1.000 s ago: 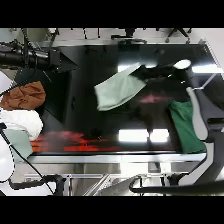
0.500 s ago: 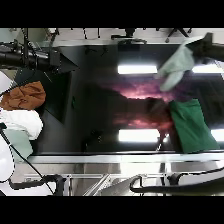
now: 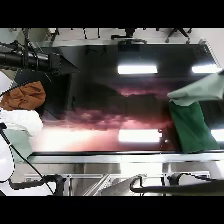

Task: Fold the shirts.

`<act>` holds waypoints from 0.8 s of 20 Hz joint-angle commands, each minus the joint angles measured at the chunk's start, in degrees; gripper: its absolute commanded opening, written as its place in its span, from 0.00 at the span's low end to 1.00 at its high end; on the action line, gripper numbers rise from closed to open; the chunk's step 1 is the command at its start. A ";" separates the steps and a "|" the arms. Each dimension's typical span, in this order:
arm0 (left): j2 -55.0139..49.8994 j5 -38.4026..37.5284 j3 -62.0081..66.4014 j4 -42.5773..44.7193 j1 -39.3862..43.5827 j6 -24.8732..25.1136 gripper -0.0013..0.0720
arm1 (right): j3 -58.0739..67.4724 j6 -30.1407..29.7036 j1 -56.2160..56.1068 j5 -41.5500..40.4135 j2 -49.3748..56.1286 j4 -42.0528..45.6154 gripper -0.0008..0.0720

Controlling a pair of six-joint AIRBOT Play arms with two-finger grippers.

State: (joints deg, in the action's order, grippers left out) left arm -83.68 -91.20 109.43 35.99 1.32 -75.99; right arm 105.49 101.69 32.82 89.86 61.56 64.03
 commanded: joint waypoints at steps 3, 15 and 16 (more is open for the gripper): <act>-0.02 -2.03 0.00 0.02 -0.04 1.05 0.04 | -6.78 6.12 3.82 12.68 -5.51 13.90 0.04; -0.02 -3.32 0.00 0.04 -0.07 2.12 0.04 | -32.44 5.03 5.31 11.39 -12.20 21.38 0.15; -0.02 -3.32 0.00 0.04 -0.07 2.12 0.04 | -32.33 3.54 5.31 10.78 -12.15 21.40 0.58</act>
State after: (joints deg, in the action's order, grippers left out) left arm -83.66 -94.43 109.43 36.03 1.32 -73.89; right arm 75.09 107.66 38.09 102.10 49.52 83.53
